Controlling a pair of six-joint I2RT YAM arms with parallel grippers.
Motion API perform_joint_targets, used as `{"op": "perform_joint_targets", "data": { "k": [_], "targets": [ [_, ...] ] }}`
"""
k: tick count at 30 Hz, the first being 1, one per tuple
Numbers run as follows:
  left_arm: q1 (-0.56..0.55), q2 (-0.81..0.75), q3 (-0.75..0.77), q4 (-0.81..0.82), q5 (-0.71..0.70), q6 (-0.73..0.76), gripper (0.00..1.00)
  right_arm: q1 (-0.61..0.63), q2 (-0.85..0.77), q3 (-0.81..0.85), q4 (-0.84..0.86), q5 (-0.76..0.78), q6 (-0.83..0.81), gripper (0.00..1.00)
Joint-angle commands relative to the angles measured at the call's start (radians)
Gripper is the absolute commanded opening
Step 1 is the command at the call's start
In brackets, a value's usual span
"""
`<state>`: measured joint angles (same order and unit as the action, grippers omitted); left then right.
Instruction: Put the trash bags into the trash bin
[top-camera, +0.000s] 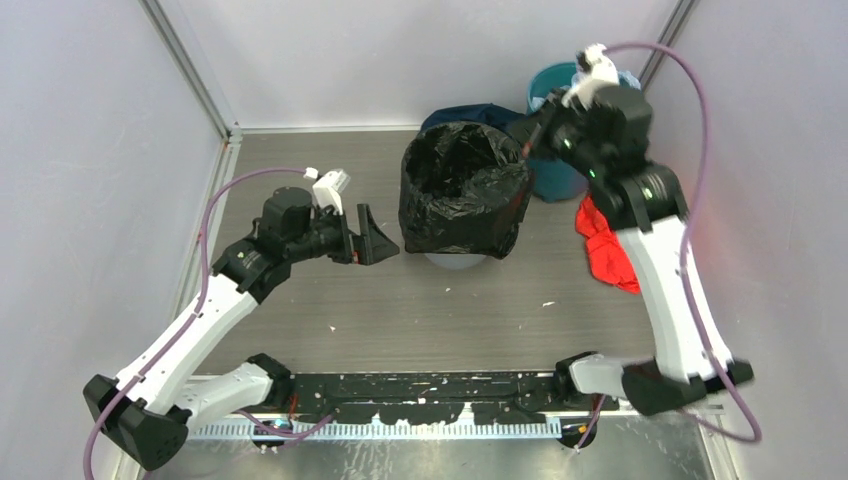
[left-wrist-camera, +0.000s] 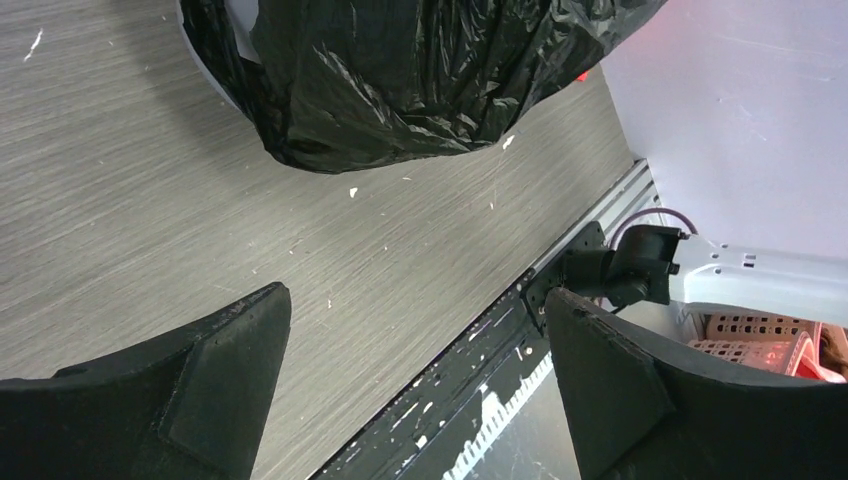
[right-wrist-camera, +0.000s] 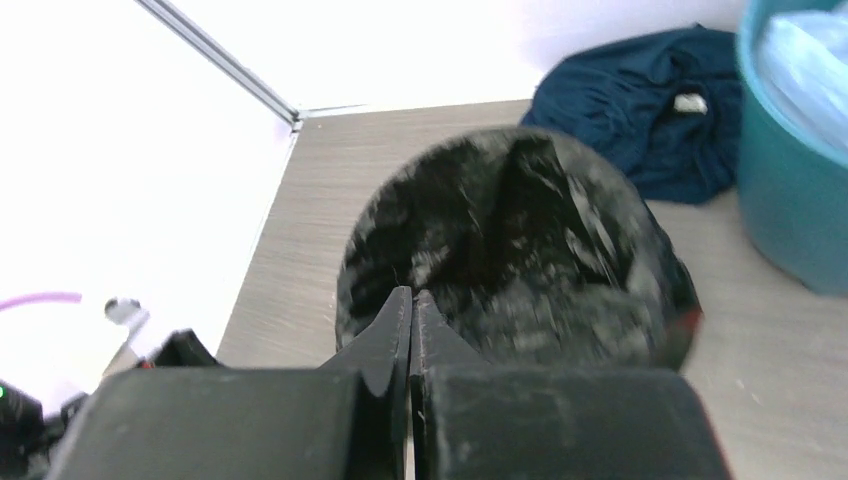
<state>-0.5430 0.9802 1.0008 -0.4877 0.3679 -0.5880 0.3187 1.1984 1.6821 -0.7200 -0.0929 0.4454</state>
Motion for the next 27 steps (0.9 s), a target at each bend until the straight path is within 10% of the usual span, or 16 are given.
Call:
{"op": "perform_joint_targets", "data": {
  "k": [1,8,27],
  "targets": [
    [-0.003,0.023,0.062,0.009,-0.017,0.037,0.98,0.005,0.269,0.195,-0.001,-0.110,-0.025,0.01],
    [-0.002,0.020,0.056,0.029,-0.022,0.045,0.98,0.008,0.625,0.474,-0.238,-0.198,-0.061,0.01],
    [-0.002,0.050,-0.044,0.127,-0.006,-0.004,0.97,0.229,0.621,0.103,-0.219,0.174,-0.243,0.01]
  ]
}}
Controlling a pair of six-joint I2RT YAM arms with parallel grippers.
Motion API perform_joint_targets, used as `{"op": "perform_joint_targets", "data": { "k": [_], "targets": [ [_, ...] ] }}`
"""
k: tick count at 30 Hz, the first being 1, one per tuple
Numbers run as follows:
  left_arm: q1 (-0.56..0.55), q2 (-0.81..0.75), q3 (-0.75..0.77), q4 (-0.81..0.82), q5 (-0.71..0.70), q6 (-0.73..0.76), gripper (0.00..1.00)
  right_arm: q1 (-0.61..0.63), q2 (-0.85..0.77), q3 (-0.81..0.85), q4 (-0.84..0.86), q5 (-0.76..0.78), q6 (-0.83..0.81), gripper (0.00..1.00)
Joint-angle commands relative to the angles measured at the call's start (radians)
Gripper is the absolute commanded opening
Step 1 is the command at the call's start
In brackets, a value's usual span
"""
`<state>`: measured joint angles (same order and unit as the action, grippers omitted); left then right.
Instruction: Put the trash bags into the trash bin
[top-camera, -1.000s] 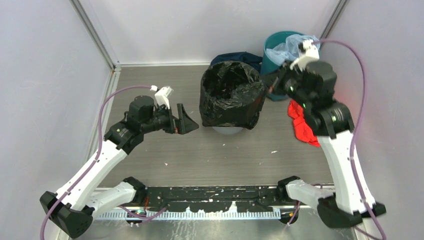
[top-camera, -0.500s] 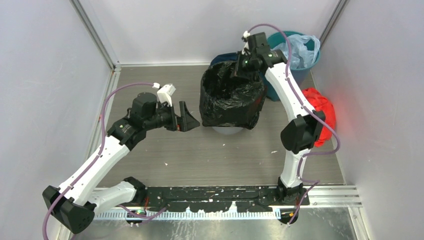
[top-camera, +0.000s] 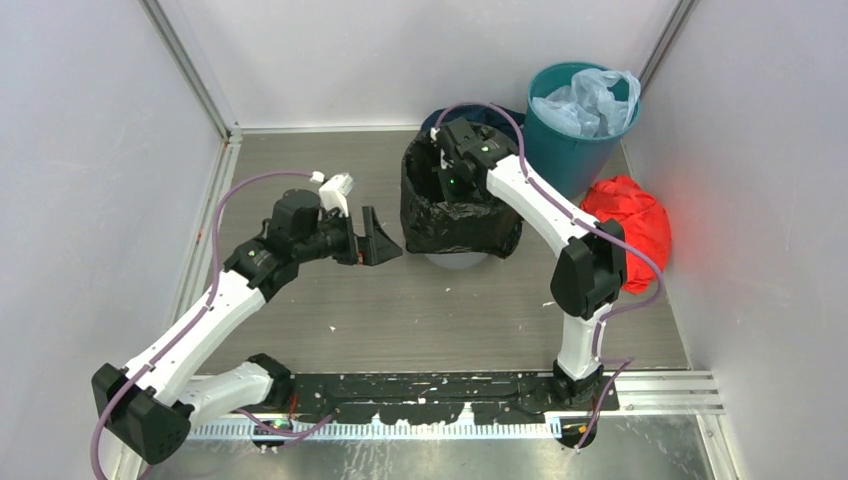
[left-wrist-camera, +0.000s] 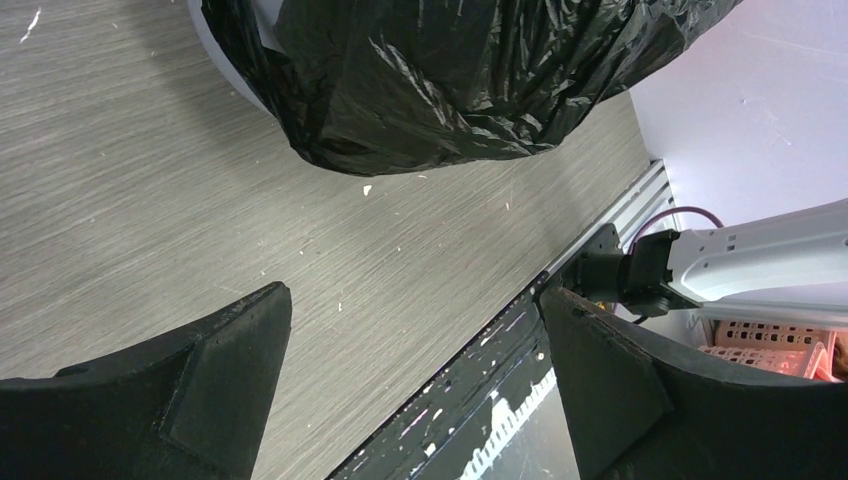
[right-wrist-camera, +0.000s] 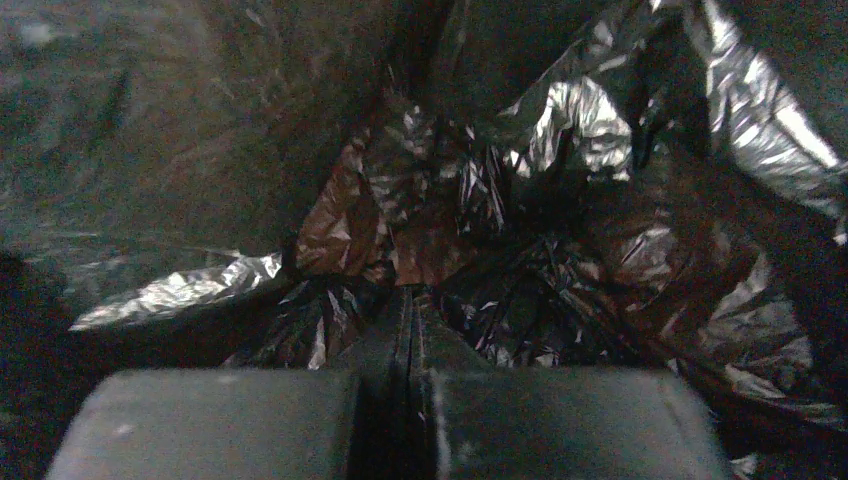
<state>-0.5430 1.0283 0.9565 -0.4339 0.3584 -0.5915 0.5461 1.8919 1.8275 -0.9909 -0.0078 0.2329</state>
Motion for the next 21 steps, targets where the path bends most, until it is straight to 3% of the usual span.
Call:
{"op": "perform_joint_targets", "data": {
  "k": [1,21],
  "targets": [
    [-0.001,0.005,0.001,0.076,0.007,-0.001,0.97,0.002,-0.067,-0.047,0.050,0.095,-0.029,0.01],
    [-0.002,0.079,0.013,0.112,-0.022,0.008,0.96,0.003,0.061,0.031,-0.069,0.061,-0.040,0.01]
  ]
}}
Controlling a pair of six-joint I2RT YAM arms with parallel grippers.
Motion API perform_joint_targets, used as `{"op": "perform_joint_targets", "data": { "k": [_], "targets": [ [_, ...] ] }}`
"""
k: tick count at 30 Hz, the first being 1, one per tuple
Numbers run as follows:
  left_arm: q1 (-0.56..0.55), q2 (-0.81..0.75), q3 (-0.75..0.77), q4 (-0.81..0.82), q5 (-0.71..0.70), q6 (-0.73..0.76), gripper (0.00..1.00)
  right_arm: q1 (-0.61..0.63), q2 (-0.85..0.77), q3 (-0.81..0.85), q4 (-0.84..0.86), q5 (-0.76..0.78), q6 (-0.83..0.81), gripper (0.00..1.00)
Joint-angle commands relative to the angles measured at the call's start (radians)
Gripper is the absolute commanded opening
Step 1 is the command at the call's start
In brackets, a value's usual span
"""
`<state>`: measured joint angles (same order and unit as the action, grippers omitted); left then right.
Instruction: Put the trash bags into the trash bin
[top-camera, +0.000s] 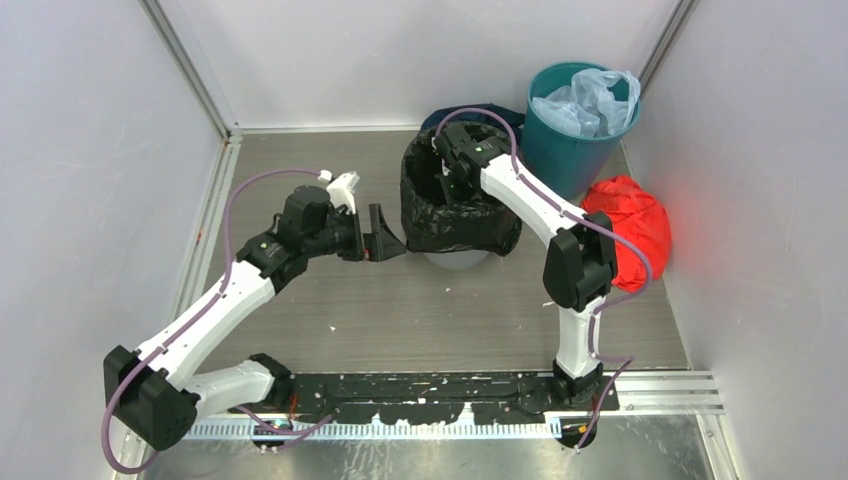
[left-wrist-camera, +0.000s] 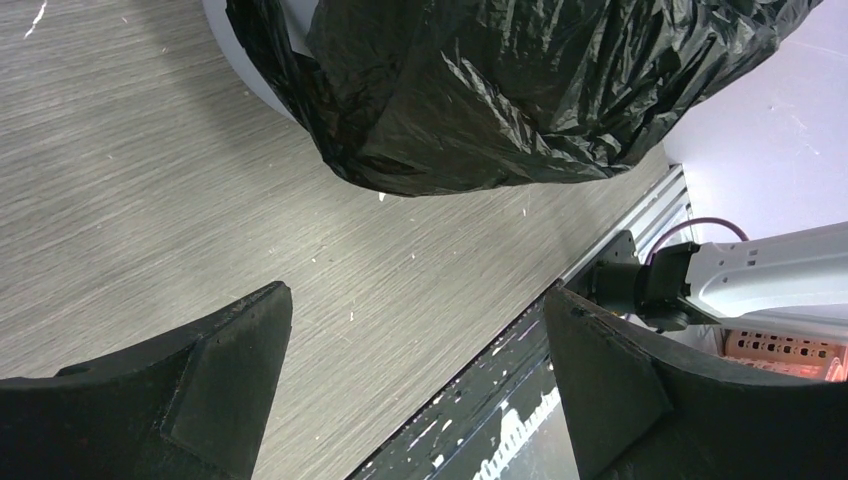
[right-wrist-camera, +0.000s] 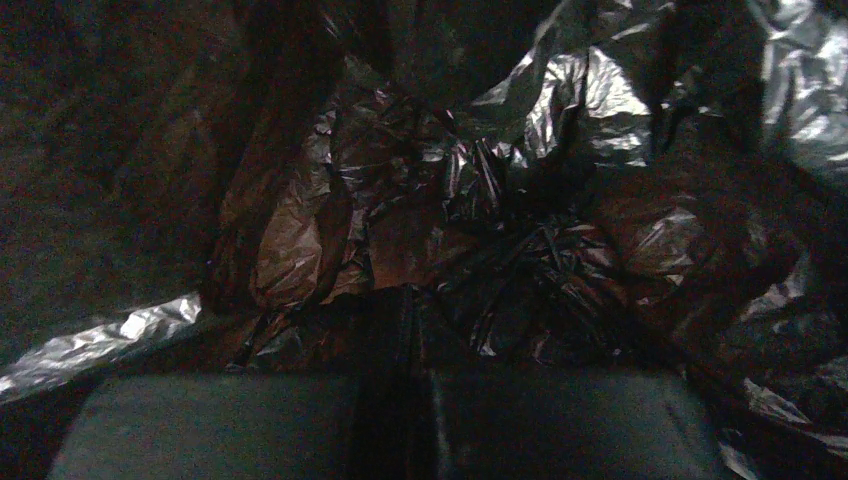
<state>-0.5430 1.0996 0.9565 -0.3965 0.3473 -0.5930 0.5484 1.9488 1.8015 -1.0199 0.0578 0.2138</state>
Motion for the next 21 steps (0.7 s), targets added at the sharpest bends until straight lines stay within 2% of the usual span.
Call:
{"op": "perform_joint_targets", "data": {
  "k": [1,21],
  "targets": [
    [-0.002,0.010,0.010,0.081,-0.007,0.005,0.96,-0.001,0.004,0.057,-0.041,-0.006,-0.021,0.01],
    [-0.001,0.022,-0.045,0.123,-0.007,-0.019,0.96,0.001,0.063,0.079,-0.109,-0.044,-0.025,0.01]
  ]
}}
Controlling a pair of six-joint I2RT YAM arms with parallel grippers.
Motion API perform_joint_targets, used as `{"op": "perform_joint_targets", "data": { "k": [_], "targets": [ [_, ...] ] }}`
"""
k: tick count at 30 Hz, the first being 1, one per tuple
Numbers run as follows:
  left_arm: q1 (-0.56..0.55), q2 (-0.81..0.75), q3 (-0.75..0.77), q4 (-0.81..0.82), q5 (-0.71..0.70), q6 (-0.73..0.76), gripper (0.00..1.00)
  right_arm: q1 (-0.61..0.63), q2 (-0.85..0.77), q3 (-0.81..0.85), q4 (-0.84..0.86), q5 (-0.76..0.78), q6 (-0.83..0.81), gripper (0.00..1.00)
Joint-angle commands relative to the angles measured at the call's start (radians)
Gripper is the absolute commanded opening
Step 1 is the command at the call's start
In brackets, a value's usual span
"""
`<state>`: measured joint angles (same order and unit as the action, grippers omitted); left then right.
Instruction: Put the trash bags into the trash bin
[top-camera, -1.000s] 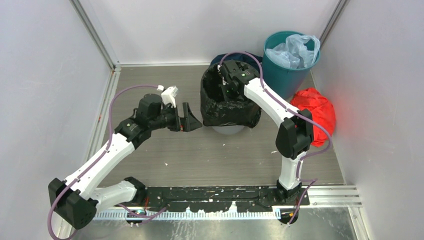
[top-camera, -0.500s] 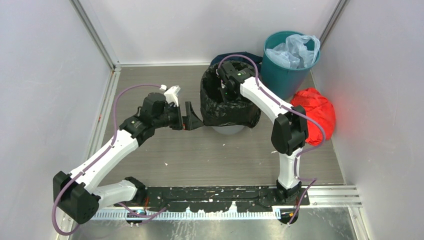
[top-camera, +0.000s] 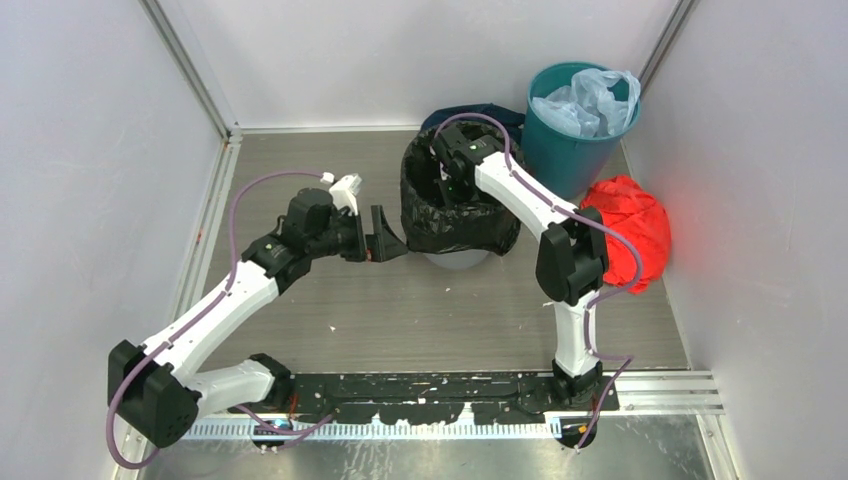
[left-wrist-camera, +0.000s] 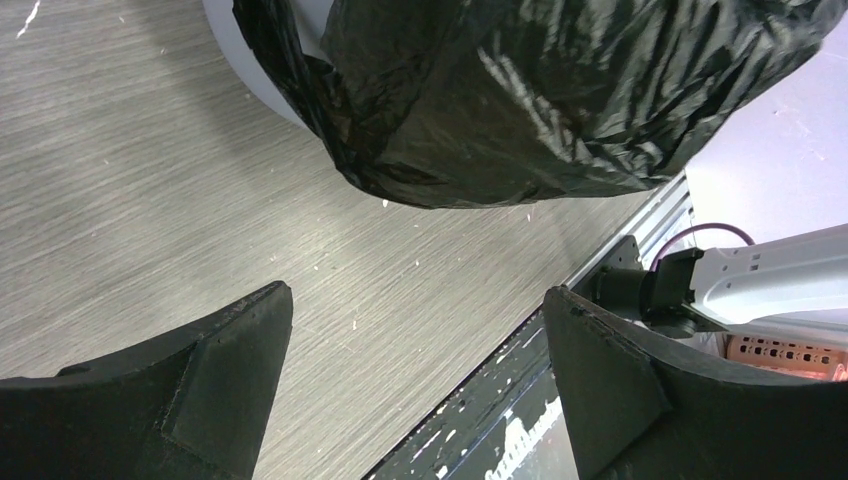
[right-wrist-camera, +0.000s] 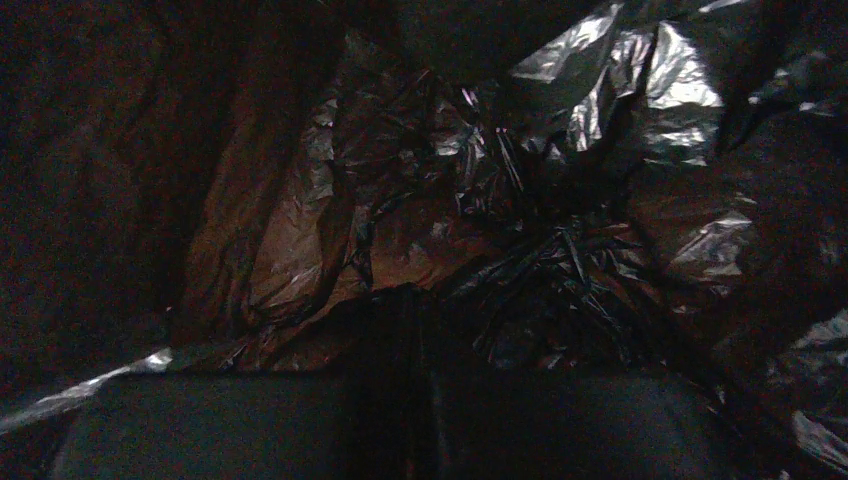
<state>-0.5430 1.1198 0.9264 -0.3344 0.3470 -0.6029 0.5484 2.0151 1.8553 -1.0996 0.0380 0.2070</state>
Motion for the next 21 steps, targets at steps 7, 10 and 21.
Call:
{"op": "perform_joint_targets", "data": {
  "k": [7,10,21],
  "targets": [
    [-0.002,0.022,-0.037,0.095,0.009,-0.028,0.95,0.011,-0.004,-0.033,-0.030,-0.074,-0.027,0.01],
    [-0.002,0.014,-0.037,0.081,0.003,-0.021,0.95,0.022,-0.017,-0.066,-0.018,-0.097,-0.031,0.01],
    [-0.002,-0.010,-0.011,0.024,-0.022,0.005,0.95,0.083,-0.019,-0.127,0.016,-0.180,-0.042,0.01]
  ]
}}
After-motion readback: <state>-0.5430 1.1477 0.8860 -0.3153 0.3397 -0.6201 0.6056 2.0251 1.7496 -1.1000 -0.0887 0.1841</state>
